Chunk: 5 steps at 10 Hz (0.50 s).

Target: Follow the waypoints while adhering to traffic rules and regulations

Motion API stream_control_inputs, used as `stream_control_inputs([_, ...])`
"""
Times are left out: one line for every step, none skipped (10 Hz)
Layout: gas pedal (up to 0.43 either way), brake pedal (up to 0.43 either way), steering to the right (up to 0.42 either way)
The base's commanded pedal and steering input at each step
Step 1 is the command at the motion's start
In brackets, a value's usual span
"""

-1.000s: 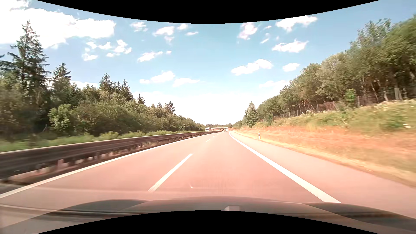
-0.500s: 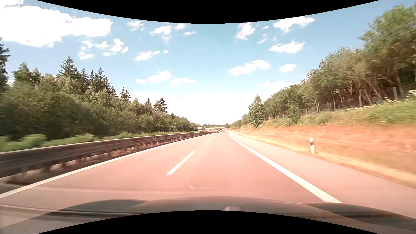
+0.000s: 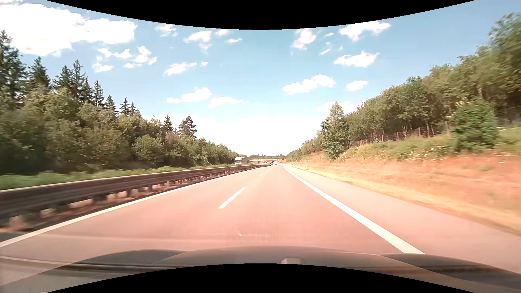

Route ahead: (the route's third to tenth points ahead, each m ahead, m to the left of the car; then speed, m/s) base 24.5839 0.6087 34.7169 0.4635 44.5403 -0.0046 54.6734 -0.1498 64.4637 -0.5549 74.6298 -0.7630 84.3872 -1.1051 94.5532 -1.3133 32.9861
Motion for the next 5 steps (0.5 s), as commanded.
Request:
stream_control_inputs([0.228,0.000,0.006])
stream_control_inputs([0.220,0.000,0.006])
stream_control_inputs([0.220,0.000,0.006])
stream_control_inputs([0.220,0.000,0.006])
stream_control_inputs([0.220,0.000,0.006])
